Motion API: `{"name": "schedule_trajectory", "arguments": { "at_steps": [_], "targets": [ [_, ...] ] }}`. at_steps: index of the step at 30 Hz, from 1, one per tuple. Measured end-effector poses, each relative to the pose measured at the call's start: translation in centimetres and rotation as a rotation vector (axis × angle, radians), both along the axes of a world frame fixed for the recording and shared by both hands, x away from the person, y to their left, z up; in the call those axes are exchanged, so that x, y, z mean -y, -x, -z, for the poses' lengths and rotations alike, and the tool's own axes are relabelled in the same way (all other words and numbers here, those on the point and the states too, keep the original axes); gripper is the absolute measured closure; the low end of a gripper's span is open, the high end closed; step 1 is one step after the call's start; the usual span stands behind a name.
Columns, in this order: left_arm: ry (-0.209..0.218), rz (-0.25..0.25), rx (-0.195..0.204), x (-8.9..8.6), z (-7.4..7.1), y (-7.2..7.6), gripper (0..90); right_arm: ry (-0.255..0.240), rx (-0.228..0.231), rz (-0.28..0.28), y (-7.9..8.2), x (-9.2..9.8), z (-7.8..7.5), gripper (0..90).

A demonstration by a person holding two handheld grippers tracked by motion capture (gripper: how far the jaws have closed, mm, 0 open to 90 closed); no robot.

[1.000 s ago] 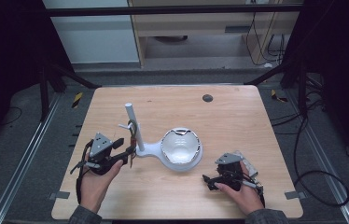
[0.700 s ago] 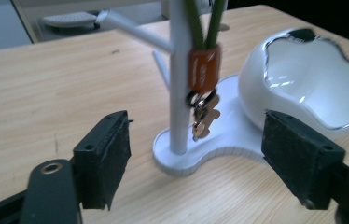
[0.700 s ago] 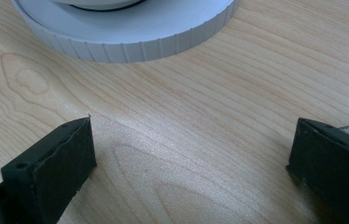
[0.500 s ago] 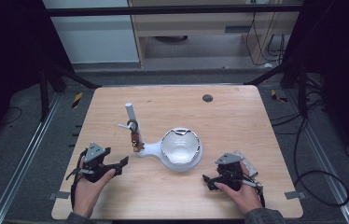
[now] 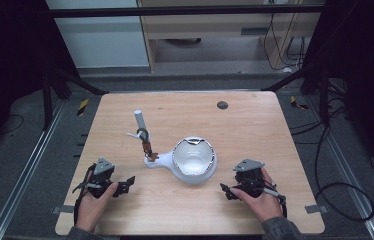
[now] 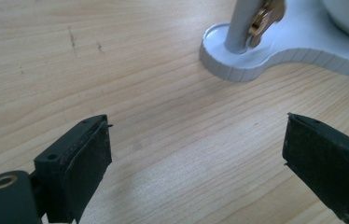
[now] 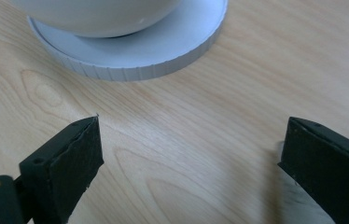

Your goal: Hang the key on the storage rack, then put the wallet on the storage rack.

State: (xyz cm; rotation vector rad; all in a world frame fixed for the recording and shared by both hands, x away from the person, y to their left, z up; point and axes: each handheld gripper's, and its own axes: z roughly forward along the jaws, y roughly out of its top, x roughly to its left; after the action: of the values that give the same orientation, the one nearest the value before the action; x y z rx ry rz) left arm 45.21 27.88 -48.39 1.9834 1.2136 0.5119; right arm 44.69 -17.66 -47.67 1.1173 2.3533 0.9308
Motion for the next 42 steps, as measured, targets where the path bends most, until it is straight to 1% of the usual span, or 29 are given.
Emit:
{"name": "schedule_trajectory", "arguments": {
  "at_steps": [1,3,4,6,7,8,9,10,11,12,13,14,15,16,17,18,19,21,23,26,29,31,32,33,35,36,37,38,42],
  "targets": [
    [-0.002,0.0,-0.004,0.0,0.1,0.0,7.3,0.028,-0.003,0.007,0.0,0.4,-0.8,6.0],
    [-0.019,-0.004,-0.015,0.0,0.4,-0.2,6.5,0.057,-0.02,0.02,0.0,1.5,-1.9,7.3],
    [-0.025,-0.004,-0.023,0.0,0.5,-0.3,6.5,0.066,-0.022,0.022,-0.1,1.9,-2.2,7.8],
    [-0.034,-0.012,-0.035,0.0,0.9,-0.4,6.5,0.083,-0.048,0.039,-0.1,2.9,-2.8,8.6],
    [-0.038,-0.016,-0.036,0.0,0.9,-0.4,6.5,0.093,-0.061,0.044,-0.1,3.4,-2.9,8.5],
    [-0.041,-0.017,-0.038,0.0,1.0,-0.5,6.5,0.097,-0.097,0.054,-0.2,4.2,-3.1,8.3],
    [-0.043,-0.019,-0.04,0.0,1.1,-0.5,6.5,0.097,-0.097,0.054,-0.2,4.2,-3.1,8.3],
    [-0.048,-0.02,-0.046,0.0,1.3,-0.6,6.5,0.102,-0.108,0.056,-0.2,4.6,-3.1,8.2],
    [-0.051,-0.021,-0.052,0.0,1.4,-0.6,6.5,0.105,-0.135,0.063,-0.1,5.0,-3.1,8.9],
    [-0.053,-0.021,-0.054,0.0,1.4,-0.7,6.5,0.11,-0.149,0.077,-0.1,5.3,-3.1,9.9],
    [-0.053,-0.021,-0.055,0.0,1.5,-0.7,6.5,0.128,-0.17,0.088,-0.1,5.9,-3.2,10.5],
    [-0.049,-0.021,-0.054,0.0,1.5,-0.7,6.5,0.128,-0.17,0.088,-0.1,5.9,-3.2,10.5],
    [-0.05,-0.015,-0.055,-0.1,1.6,-0.8,5.9,0.133,-0.196,0.1,-0.2,6.5,-3.3,12.7],
    [-0.048,-0.017,-0.058,-0.1,1.6,-0.9,5.9,0.133,-0.196,0.1,-0.2,6.5,-3.3,12.7],
    [-0.054,-0.019,-0.061,-0.2,1.7,-0.9,6.0,0.132,-0.217,0.112,-0.2,6.9,-3.4,15.1],
    [-0.053,-0.031,-0.06,-0.3,1.7,-1.0,6.1,0.135,-0.226,0.113,-0.3,7.1,-3.5,15.2],
    [-0.053,-0.031,-0.06,-0.3,1.7,-1.0,6.1,0.135,-0.226,0.113,-0.3,7.1,-3.5,15.2],
    [-0.058,-0.036,-0.067,-0.4,1.9,-1.1,6.1,0.143,-0.25,0.121,-0.6,7.6,-3.5,16.6],
    [-0.06,-0.037,-0.068,-0.5,1.9,-1.1,6.2,0.145,-0.256,0.123,-0.7,7.8,-3.5,16.5],
    [-0.062,-0.037,-0.068,-0.5,2.0,-1.1,6.2,0.154,-0.298,0.135,-1.1,8.2,-3.2,15.4],
    [-0.075,-0.031,-0.064,-0.4,2.0,-1.1,6.0,0.164,-0.321,0.146,-1.4,8.3,-2.9,14.2],
    [-0.081,-0.029,-0.063,-0.3,2.0,-1.1,5.6,0.169,-0.344,0.153,-1.7,8.2,-2.6,12.6],
    [-0.082,-0.031,-0.06,-0.3,2.1,-1.1,5.6,0.169,-0.344,0.153,-1.7,8.2,-2.6,12.6],
    [-0.087,-0.027,-0.06,-0.3,2.1,-1.1,5.6,0.179,-0.358,0.158,-1.8,7.9,-2.2,12.0],
    [-0.093,-0.023,-0.06,-0.3,2.1,-1.1,5.5,0.185,-0.365,0.16,-1.8,7.8,-2.1,12.0],
    [-0.096,-0.022,-0.058,-0.2,2.1,-1.1,5.5,0.184,-0.38,0.168,-1.9,7.7,-2.0,12.2],
    [-0.104,-0.019,-0.057,-0.1,2.1,-1.1,4.6,0.197,-0.389,0.173,-1.9,7.6,-1.6,13.3],
    [-0.104,-0.019,-0.057,-0.1,2.1,-1.1,4.5,0.197,-0.389,0.173,-1.9,7.6,-1.6,13.3],
    [-0.102,-0.015,-0.054,-0.1,2.2,-1.1,4.5,0.21,-0.414,0.173,-2.1,7.6,-1.3,15.3]
  ]
}}
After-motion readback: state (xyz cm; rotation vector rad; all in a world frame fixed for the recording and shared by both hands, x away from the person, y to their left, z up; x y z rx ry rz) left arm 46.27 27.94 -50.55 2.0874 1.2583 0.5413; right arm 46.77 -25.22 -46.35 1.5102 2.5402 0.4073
